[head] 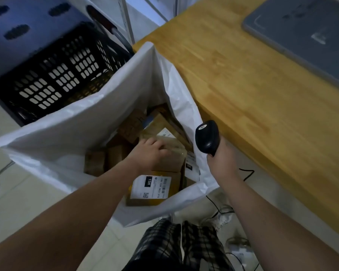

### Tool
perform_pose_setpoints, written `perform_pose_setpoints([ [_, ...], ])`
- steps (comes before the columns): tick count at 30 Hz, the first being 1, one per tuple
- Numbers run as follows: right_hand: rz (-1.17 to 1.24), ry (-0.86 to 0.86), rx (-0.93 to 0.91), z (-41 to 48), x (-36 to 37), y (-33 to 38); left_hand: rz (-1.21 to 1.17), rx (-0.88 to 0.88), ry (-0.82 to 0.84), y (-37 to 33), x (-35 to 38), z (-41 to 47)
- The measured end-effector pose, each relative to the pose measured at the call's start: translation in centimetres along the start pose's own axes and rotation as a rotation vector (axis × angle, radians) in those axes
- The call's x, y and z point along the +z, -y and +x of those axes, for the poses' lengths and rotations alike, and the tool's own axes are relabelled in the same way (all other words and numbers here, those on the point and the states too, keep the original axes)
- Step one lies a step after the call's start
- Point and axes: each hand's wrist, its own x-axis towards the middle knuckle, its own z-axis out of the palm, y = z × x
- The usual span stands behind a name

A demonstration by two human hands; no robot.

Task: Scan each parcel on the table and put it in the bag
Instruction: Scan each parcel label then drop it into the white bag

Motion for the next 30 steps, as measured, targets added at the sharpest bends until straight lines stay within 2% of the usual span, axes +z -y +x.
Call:
perform_pose_setpoints([
  [6,-0.021,-0.033,0.026,-0.3,0.3,-0.1,0.086,-0.012,0.152,-2.5,1.3,1.7],
  [8,-0.016,-0.043,0.025,-0.6,0.0,-0.5,0.036,-0.045,0.145,-2.7,1.1,1.7],
  [13,-0.132,-0.070,-0.003,-1.4,-2.0,-2.1,-0.147,-0.075,-0.092,-3.3,-1.4,0.6],
  [17,-0.125,-0.103,0.044,-1.9,-4.9,-3.3,-0.203,-0.044,-0.256,-4.5,-4.4,0.8],
  [23,-0.132,-0.201,0.085,-3.1,-10.8,-5.5,-0.147,0.050,-0.330,-9.1,-9.5,3.5],
  [30,-0.078,-0.358,0.218,-4.1,-19.7,-11.1,-0.114,0.187,-0.386,-18.1,-15.6,8.2],
])
